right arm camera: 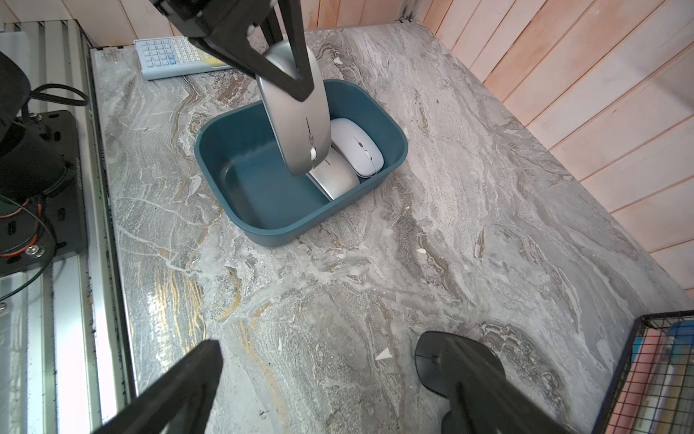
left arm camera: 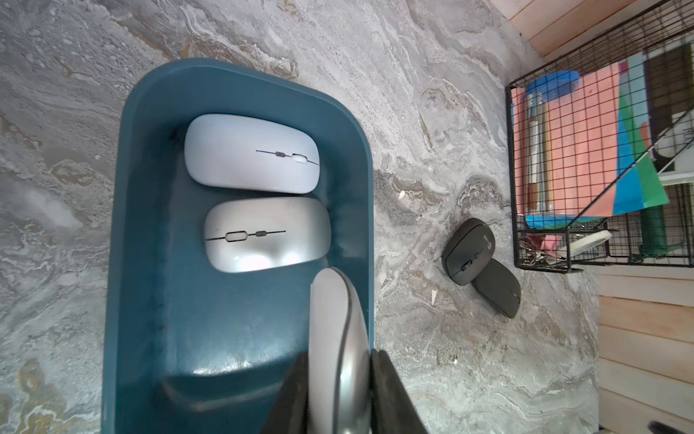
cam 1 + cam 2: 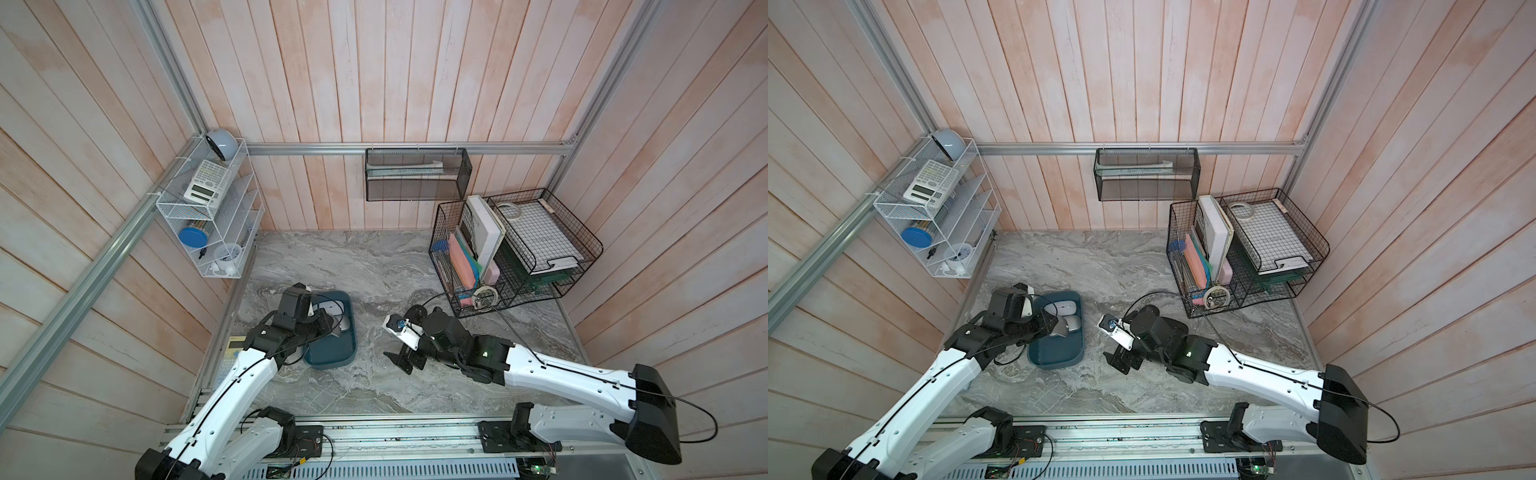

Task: Put the mouse in the storage box
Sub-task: Place the mouse in the storage box.

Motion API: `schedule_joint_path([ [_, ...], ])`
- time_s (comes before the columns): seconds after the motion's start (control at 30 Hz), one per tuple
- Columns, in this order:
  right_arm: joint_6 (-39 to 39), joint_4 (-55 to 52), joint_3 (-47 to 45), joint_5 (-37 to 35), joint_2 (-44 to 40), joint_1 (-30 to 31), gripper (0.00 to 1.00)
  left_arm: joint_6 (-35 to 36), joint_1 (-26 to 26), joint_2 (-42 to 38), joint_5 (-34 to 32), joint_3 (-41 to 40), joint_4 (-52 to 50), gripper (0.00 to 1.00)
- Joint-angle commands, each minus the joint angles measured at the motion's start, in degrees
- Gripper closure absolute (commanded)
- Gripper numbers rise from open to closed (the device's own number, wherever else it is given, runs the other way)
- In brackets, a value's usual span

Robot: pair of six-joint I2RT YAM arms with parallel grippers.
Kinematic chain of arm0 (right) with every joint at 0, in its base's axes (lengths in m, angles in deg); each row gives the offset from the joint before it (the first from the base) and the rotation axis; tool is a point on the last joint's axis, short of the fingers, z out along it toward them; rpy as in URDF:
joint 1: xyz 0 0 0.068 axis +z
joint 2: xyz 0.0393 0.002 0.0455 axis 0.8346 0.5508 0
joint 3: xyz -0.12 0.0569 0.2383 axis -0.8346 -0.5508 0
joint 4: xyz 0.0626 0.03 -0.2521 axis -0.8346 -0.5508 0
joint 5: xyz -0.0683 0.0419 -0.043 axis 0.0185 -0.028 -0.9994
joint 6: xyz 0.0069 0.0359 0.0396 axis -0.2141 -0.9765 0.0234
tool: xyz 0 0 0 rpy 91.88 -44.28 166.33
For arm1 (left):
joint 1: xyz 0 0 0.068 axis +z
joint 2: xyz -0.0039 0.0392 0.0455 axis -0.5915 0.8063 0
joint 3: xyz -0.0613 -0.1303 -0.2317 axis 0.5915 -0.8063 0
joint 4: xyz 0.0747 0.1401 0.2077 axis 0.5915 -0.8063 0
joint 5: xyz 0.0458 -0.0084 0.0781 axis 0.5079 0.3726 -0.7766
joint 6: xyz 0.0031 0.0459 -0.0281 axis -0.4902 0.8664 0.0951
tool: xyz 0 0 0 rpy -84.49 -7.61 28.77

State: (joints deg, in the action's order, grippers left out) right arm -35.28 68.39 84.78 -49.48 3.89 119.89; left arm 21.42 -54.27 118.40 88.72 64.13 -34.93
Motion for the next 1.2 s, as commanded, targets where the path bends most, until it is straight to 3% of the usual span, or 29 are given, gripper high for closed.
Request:
schedule_joint_path([
  [0.0,-0.63,0.78,-0.31,-1.19,-0.62,0.29,0.02,-1.24,0.25,2.06,0.04,-1.85,4.87,1.00],
  [0.4,-0.36,0.52,-0.38,-1.42,-0.28,0.32,0.02,-2.93,0.52,8.19,2.32,-7.01,13.48,1.00],
  [0.7,-0.29,0.17,-0.01,-1.23,0.24,0.32,0.02,-2.85,0.68,9.91,1.88,-7.29,13.38,1.00],
  [0.8,-0.25,0.25,-0.04,-1.15,0.37,0.29,0.02,-2.33,0.84,10.18,1.73,-7.09,12.52,0.79],
  [0.93,-0.50,0.19,0.20,-1.32,0.79,0.28,0.02,-1.97,1.00,9.70,1.40,-6.68,11.53,0.33],
  [1.03,-0.60,-0.19,0.49,-1.15,0.88,0.27,0.02,-1.71,1.00,8.91,-0.10,-5.88,9.88,0.17],
  [1.17,-0.60,0.08,0.35,-1.19,0.94,0.25,0.02,-1.36,0.97,7.85,-3.07,-4.75,7.51,0.10],
])
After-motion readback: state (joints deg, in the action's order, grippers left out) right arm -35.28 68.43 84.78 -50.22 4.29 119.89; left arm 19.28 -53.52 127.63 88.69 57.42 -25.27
